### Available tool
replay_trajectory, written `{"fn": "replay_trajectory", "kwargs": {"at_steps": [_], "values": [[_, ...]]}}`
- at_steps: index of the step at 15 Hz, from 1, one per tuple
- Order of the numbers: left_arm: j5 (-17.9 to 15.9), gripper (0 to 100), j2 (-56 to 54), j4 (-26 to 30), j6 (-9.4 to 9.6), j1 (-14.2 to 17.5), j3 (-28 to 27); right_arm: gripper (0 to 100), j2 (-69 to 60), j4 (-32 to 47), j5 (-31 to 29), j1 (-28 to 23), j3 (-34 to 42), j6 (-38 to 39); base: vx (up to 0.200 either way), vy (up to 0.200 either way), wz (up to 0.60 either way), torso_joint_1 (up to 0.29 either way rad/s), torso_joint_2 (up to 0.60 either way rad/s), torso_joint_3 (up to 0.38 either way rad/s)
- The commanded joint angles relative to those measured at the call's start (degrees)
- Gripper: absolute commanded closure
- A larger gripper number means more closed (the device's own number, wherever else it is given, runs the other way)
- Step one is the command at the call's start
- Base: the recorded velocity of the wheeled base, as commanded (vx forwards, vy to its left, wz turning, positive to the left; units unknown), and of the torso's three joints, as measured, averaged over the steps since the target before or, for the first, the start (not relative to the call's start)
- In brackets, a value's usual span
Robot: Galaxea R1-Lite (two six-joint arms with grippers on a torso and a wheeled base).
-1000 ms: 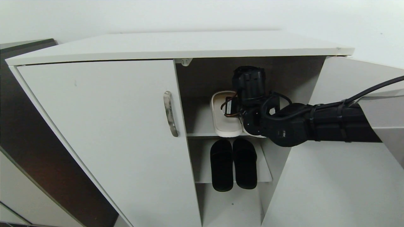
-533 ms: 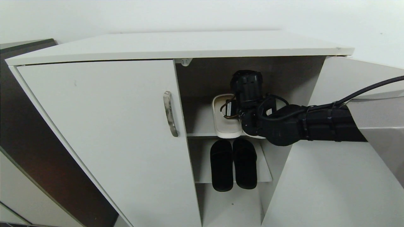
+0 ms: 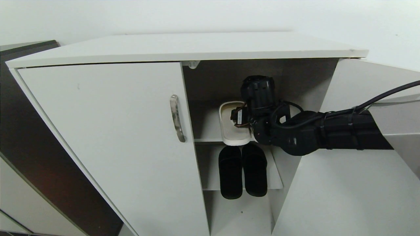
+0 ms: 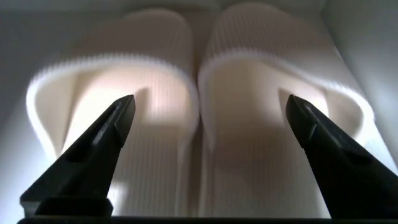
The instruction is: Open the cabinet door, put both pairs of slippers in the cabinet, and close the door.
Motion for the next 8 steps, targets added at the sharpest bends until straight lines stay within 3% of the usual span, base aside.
{"fn": "replay_trajectory", "kwargs": {"at_steps": [1, 7, 8], "values": [[0.01, 100, -0.01, 0.0, 0.0, 0.0, 0.0, 0, -6.17, -0.59, -0.79, 2.03, 6.49, 0.3, 0.0, 0.0, 0.0, 0.0, 0.0, 0.0], [0.01, 100, -0.01, 0.0, 0.0, 0.0, 0.0, 0, -18.39, -11.05, -2.2, 7.3, 28.29, 0.03, 0.0, 0.0, 0.0, 0.0, 0.0, 0.0], [0.01, 100, -0.01, 0.0, 0.0, 0.0, 0.0, 100, -19.18, -13.07, -2.11, 8.0, 31.01, 0.12, 0.0, 0.0, 0.0, 0.0, 0.0, 0.0]]}}
